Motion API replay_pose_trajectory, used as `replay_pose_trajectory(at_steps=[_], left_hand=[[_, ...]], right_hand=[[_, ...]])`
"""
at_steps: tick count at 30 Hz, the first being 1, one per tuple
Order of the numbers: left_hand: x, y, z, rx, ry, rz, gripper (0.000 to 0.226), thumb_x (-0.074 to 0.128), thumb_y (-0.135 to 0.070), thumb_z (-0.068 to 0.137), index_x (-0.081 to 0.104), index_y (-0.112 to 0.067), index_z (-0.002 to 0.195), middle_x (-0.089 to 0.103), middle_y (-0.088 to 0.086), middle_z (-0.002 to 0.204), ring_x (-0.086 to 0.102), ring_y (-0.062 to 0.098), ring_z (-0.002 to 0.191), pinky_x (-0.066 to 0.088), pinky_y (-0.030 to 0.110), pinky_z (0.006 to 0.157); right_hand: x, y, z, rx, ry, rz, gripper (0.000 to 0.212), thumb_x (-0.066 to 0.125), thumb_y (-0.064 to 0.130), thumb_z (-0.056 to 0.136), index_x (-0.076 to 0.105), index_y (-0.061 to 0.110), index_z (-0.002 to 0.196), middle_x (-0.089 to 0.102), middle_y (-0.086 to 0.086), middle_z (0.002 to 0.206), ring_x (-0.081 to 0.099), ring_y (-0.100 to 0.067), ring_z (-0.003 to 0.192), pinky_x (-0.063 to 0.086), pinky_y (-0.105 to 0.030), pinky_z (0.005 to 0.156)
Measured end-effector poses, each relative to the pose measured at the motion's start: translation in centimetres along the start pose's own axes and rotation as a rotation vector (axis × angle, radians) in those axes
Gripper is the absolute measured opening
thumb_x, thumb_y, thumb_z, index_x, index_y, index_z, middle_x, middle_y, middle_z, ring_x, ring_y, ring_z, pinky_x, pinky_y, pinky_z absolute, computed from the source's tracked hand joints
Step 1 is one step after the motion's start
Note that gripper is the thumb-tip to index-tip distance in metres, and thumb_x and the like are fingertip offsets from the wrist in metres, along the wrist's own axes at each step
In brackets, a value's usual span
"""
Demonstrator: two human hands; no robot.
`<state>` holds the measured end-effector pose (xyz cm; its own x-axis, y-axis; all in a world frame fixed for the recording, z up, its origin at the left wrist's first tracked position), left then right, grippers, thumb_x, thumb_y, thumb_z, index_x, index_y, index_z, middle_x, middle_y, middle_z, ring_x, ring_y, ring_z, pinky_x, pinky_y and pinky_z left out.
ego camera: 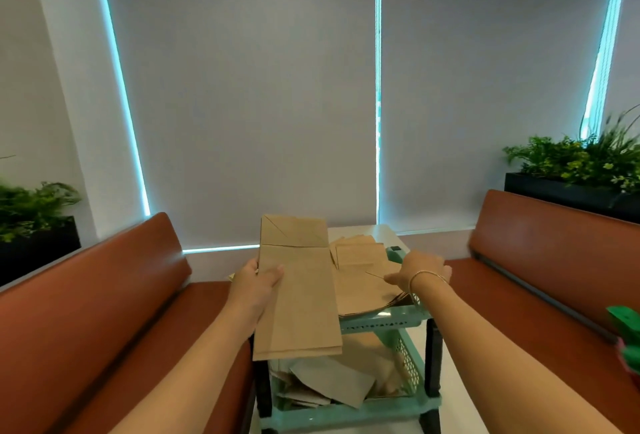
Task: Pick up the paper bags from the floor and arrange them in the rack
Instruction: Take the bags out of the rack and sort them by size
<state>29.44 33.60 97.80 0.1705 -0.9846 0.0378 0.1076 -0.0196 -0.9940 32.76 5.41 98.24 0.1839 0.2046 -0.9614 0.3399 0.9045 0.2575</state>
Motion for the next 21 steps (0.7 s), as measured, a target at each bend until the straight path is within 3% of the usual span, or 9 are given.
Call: replay_pose_trajectory(at_steps=[8,13,16,21], left_hand=[[-1.3,0.5,3.0,0.005,0.009,0.013,0.01,0.057,-0.01,0.093,0.059,-0.016,0.1,0.067,0.011,0.099,0.065,0.031,0.092,0.052,0.044,0.086],[-0.7,1.2,4.9,0.018,0.011,0.001,0.011,0.057,-0.01,0.093,0.059,-0.013,0.103,0.067,0.009,0.096,0.064,0.025,0.085,0.052,0.036,0.076],[-0.2,1.4,6.0,0.034,0.003,0.006,0.007,0.057,-0.011,0.092,0.059,-0.016,0.096,0.067,0.007,0.093,0.064,0.023,0.081,0.052,0.034,0.073],[0.3,1.4,7.1,0.083,-0.008,0.057,0.008,0.055,-0.017,0.094,0.06,-0.017,0.1,0.068,0.004,0.097,0.065,0.023,0.089,0.054,0.035,0.075]], right_hand=[[1.9,0.5,1.4,0.09,0.026,-0.249,0.064,0.067,0.047,0.077,0.05,0.011,0.127,0.048,-0.013,0.13,0.04,-0.032,0.121,0.039,-0.044,0.1],[1.5,0.6,1.7,0.088,-0.142,-0.253,0.036,0.051,0.026,0.09,0.053,0.012,0.124,0.051,-0.01,0.125,0.044,-0.028,0.115,0.042,-0.037,0.095],[1.3,0.8,1.5,0.062,-0.216,-0.21,0.033,0.051,0.024,0.09,0.05,0.014,0.122,0.05,-0.008,0.124,0.044,-0.025,0.114,0.04,-0.033,0.094],[0.4,1.3,1.0,0.0,-0.296,-0.183,0.028,0.041,0.023,0.095,0.047,0.019,0.122,0.052,-0.006,0.124,0.045,-0.023,0.115,0.037,-0.031,0.093]])
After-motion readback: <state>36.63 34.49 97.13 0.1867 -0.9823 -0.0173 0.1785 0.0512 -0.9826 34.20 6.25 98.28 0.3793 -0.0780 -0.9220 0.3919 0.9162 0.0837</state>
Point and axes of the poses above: each hand's wrist, its own z-axis towards the middle knuckle, its own x-axis out of the palm, y = z × x, the point moved 6 cm from there along z, towards the middle knuckle
